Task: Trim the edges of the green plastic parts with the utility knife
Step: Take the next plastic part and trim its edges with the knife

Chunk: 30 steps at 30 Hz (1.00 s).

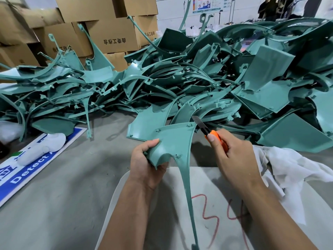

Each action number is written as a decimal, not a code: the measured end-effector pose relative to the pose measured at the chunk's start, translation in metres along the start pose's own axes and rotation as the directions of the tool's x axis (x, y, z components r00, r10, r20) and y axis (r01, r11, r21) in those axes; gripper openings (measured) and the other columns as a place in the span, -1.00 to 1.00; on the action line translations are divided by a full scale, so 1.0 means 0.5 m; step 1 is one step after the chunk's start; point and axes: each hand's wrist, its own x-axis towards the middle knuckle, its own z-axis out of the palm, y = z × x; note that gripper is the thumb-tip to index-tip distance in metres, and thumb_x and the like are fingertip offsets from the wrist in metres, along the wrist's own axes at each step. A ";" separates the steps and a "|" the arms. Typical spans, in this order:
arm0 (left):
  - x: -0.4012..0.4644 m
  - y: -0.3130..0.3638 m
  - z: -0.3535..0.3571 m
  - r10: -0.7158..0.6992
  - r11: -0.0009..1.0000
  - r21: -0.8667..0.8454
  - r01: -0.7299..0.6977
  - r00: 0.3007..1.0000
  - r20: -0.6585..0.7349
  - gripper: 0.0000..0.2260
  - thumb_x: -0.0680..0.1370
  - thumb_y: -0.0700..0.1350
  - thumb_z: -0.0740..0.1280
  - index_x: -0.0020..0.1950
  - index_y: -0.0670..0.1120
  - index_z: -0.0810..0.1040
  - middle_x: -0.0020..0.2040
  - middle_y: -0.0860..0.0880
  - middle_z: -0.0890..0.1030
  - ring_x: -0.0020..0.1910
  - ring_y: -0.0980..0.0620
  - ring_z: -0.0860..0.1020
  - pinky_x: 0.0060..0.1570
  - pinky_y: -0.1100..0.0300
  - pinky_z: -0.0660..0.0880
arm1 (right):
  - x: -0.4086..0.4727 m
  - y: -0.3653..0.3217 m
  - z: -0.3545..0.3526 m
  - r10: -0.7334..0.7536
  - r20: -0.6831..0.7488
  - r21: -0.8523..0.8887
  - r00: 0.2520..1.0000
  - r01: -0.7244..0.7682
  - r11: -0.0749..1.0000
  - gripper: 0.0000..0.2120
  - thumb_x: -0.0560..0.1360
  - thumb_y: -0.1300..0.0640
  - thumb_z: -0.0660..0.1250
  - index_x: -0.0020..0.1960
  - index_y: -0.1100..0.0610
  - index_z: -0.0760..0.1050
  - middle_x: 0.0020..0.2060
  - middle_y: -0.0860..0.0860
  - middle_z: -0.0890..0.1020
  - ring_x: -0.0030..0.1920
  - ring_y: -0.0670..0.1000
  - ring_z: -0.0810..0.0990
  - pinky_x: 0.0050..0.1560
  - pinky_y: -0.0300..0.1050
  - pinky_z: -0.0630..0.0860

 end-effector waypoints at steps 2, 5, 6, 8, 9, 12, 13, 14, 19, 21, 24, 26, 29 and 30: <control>0.003 0.000 -0.001 0.021 1.000 -0.017 -0.021 1.000 -0.017 -0.74 0.40 -0.29 0.32 0.06 -0.30 0.61 -0.14 -0.16 0.70 -0.38 -0.06 0.67 -0.54 0.29 0.51 | -0.002 -0.001 0.001 -0.019 0.025 -0.006 1.000 0.019 1.000 -0.67 0.71 -0.17 0.20 -0.16 -0.04 0.43 -0.46 -0.05 0.46 -0.43 0.00 0.42 -0.40 -0.11 0.30; 0.009 0.003 -0.005 0.040 0.999 -0.034 -0.042 0.998 -0.048 -0.77 0.49 -0.30 0.28 0.12 -0.30 0.58 -0.14 -0.16 0.69 -0.42 -0.04 0.65 -0.57 0.31 0.48 | -0.003 -0.004 0.003 -0.038 0.051 -0.008 0.998 0.039 0.999 -0.67 0.69 -0.18 0.21 -0.13 0.00 0.49 -0.46 -0.03 0.48 -0.44 0.02 0.43 -0.37 -0.03 0.38; 0.010 0.005 -0.006 0.044 0.998 -0.037 -0.046 0.997 -0.057 -0.77 0.52 -0.30 0.26 0.14 -0.30 0.57 -0.13 -0.16 0.68 -0.42 -0.04 0.65 -0.58 0.31 0.47 | -0.003 -0.005 0.004 -0.045 0.054 -0.004 0.998 0.046 0.999 -0.65 0.69 -0.18 0.21 -0.12 0.02 0.51 -0.46 -0.03 0.48 -0.44 0.04 0.43 -0.36 -0.01 0.39; 0.012 0.006 -0.009 0.046 0.998 -0.045 -0.049 0.997 -0.068 -0.78 0.55 -0.30 0.24 0.16 -0.29 0.55 -0.15 -0.16 0.67 -0.46 -0.03 0.63 -0.60 0.32 0.45 | -0.002 -0.008 0.003 -0.066 0.058 0.014 0.996 0.065 0.998 -0.63 0.69 -0.18 0.21 -0.13 0.05 0.51 -0.46 -0.02 0.48 -0.43 0.05 0.42 -0.37 -0.02 0.38; 0.012 0.006 -0.010 0.048 0.998 -0.044 -0.051 0.996 -0.070 -0.78 0.55 -0.29 0.24 0.16 -0.28 0.54 -0.15 -0.16 0.66 -0.47 -0.02 0.62 -0.61 0.33 0.44 | -0.002 -0.010 0.002 -0.082 0.062 0.027 0.995 0.080 0.996 -0.63 0.70 -0.18 0.21 -0.13 0.04 0.51 -0.46 -0.02 0.47 -0.43 0.05 0.42 -0.39 -0.05 0.36; 0.015 0.005 -0.012 0.052 0.998 -0.039 -0.055 0.996 -0.070 -0.79 0.55 -0.29 0.23 0.15 -0.29 0.54 -0.12 -0.16 0.65 -0.47 -0.01 0.61 -0.62 0.33 0.42 | -0.004 -0.018 0.000 -0.133 0.073 0.095 0.988 0.126 0.987 -0.66 0.69 -0.18 0.22 -0.15 0.01 0.49 -0.45 -0.03 0.44 -0.44 0.03 0.39 -0.43 -0.15 0.28; 0.016 0.005 -0.013 0.053 0.997 -0.046 -0.056 0.996 -0.073 -0.80 0.56 -0.29 0.23 0.14 -0.29 0.54 -0.14 -0.16 0.64 -0.49 0.00 0.59 -0.62 0.34 0.41 | -0.005 -0.020 -0.001 -0.147 0.078 0.107 0.986 0.138 0.985 -0.67 0.69 -0.17 0.22 -0.15 -0.01 0.47 -0.44 -0.03 0.42 -0.44 0.02 0.38 -0.42 -0.16 0.28; 0.017 0.005 -0.013 0.054 0.997 -0.053 -0.058 0.996 -0.077 -0.82 0.57 -0.29 0.22 0.12 -0.29 0.54 -0.16 -0.15 0.63 -0.51 0.01 0.58 -0.63 0.34 0.40 | -0.006 -0.023 -0.001 -0.158 0.085 0.114 0.984 0.148 0.982 -0.69 0.69 -0.16 0.23 -0.16 -0.04 0.45 -0.43 -0.03 0.41 -0.44 0.01 0.37 -0.41 -0.15 0.28; 0.024 0.008 -0.017 0.061 0.993 -0.092 -0.073 0.989 -0.132 -0.88 0.57 -0.29 0.21 0.02 -0.26 0.53 -0.21 -0.12 0.60 -0.56 0.03 0.52 -0.66 0.35 0.36 | -0.007 -0.033 -0.003 -0.200 0.150 0.189 0.968 0.171 0.967 -0.73 0.70 -0.09 0.27 -0.18 -0.21 0.38 -0.42 -0.04 0.38 -0.43 -0.01 0.35 -0.40 -0.22 0.22; 0.028 0.010 -0.019 0.079 0.989 -0.110 -0.098 0.984 -0.161 -0.86 0.56 -0.29 0.21 0.08 -0.24 0.50 -0.14 -0.13 0.58 -0.55 0.03 0.51 -0.66 0.34 0.34 | -0.008 -0.035 -0.004 -0.220 0.170 0.212 0.961 0.182 0.960 -0.71 0.70 -0.08 0.27 -0.20 -0.17 0.39 -0.43 -0.04 0.37 -0.43 -0.03 0.34 -0.39 -0.22 0.22; 0.034 0.015 -0.024 0.112 0.976 -0.164 -0.142 0.977 -0.184 -0.86 0.57 -0.30 0.19 0.09 -0.22 0.47 -0.09 -0.14 0.57 -0.54 0.04 0.50 -0.65 0.34 0.35 | -0.009 -0.037 -0.006 -0.249 0.210 0.259 0.945 0.192 0.947 -0.65 0.70 -0.12 0.26 -0.22 -0.01 0.44 -0.43 0.00 0.39 -0.43 -0.01 0.36 -0.39 -0.18 0.23; 0.035 0.021 -0.027 0.122 0.967 -0.195 -0.164 0.970 -0.212 -0.90 0.57 -0.31 0.18 -0.01 -0.21 0.49 -0.15 -0.13 0.59 -0.56 0.03 0.50 -0.65 0.34 0.36 | -0.009 -0.041 -0.008 -0.261 0.228 0.293 0.938 0.189 0.937 -0.61 0.70 -0.14 0.24 -0.23 0.04 0.47 -0.44 0.01 0.42 -0.44 0.03 0.38 -0.40 -0.15 0.24; 0.036 0.031 -0.031 0.117 0.957 -0.230 -0.176 0.961 -0.250 -0.86 0.57 -0.30 0.18 -0.14 -0.18 0.48 -0.28 -0.08 0.56 -0.61 0.04 0.47 -0.66 0.35 0.34 | -0.011 -0.052 -0.010 -0.270 0.224 0.344 0.936 0.184 0.921 -0.60 0.70 -0.14 0.20 -0.26 -0.02 0.46 -0.46 0.00 0.44 -0.45 0.02 0.39 -0.42 -0.15 0.26; 0.037 0.034 -0.034 0.117 0.952 -0.245 -0.182 0.959 -0.257 -0.84 0.57 -0.30 0.17 -0.18 -0.17 0.47 -0.32 -0.07 0.55 -0.62 0.05 0.45 -0.67 0.35 0.33 | -0.011 -0.053 -0.011 -0.263 0.224 0.358 0.938 0.172 0.918 -0.59 0.70 -0.13 0.19 -0.28 -0.03 0.46 -0.47 -0.01 0.45 -0.47 0.00 0.40 -0.42 -0.16 0.27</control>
